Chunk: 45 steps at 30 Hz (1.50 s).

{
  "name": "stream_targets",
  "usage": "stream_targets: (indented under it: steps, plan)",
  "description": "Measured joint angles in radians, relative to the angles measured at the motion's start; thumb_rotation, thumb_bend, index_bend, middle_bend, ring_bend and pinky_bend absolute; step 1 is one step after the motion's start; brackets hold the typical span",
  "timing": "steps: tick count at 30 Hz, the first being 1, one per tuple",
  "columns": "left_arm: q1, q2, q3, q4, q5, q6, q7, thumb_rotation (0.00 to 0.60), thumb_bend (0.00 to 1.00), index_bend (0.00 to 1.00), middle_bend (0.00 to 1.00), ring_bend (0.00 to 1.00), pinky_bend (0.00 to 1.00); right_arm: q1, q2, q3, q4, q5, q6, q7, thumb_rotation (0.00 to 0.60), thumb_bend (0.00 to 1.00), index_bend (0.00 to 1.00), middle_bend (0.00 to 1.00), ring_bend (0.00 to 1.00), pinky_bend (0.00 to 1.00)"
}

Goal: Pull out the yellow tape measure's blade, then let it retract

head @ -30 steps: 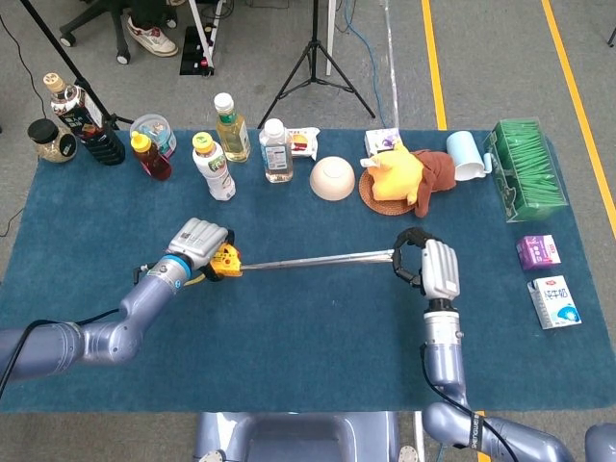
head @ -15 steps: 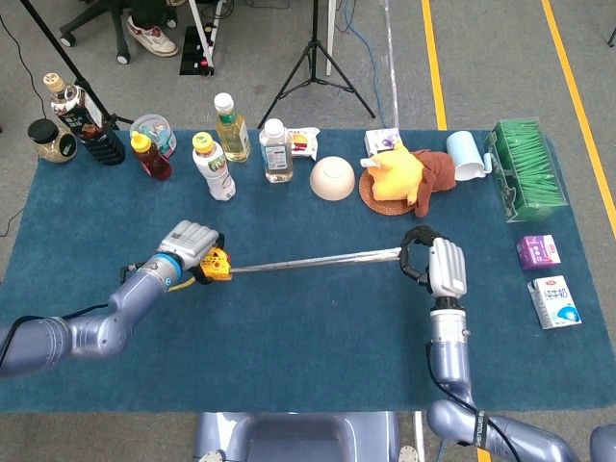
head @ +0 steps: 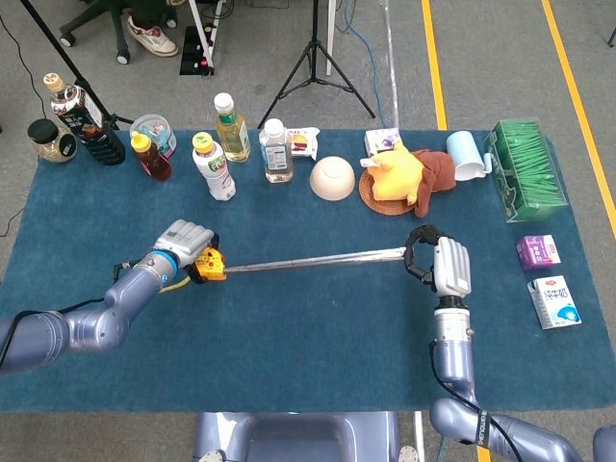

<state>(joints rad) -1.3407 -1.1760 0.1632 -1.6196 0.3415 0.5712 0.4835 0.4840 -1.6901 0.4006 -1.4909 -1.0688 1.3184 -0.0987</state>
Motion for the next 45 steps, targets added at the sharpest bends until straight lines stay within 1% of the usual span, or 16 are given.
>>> stream_targets:
  steps: [6, 12, 29, 45]
  plan:
    - [-0.008, -0.002, 0.003, 0.001, 0.007, -0.003, -0.017, 0.586, 0.33, 0.63, 0.48, 0.42, 0.48, 0.001, -0.002, -0.001, 0.002, 0.001, -0.001, 0.001, 0.548, 0.63, 0.57, 0.4, 0.42, 0.35]
    - [-0.022, -0.009, -0.005, -0.002, 0.012, 0.006, -0.033, 0.588, 0.33, 0.63, 0.48, 0.42, 0.48, 0.007, -0.008, -0.004, -0.006, -0.006, 0.002, -0.002, 0.549, 0.63, 0.57, 0.4, 0.42, 0.35]
    - [-0.085, -0.06, -0.061, -0.021, -0.034, 0.062, -0.052, 0.587, 0.33, 0.63, 0.48, 0.42, 0.48, 0.057, -0.076, -0.012, -0.068, -0.037, 0.013, -0.058, 0.544, 0.63, 0.57, 0.4, 0.42, 0.35]
    - [-0.135, -0.115, -0.121, -0.024, -0.127, 0.123, -0.043, 0.586, 0.33, 0.63, 0.48, 0.42, 0.48, 0.108, -0.153, -0.025, -0.077, -0.045, 0.001, -0.117, 0.551, 0.6, 0.56, 0.39, 0.4, 0.34]
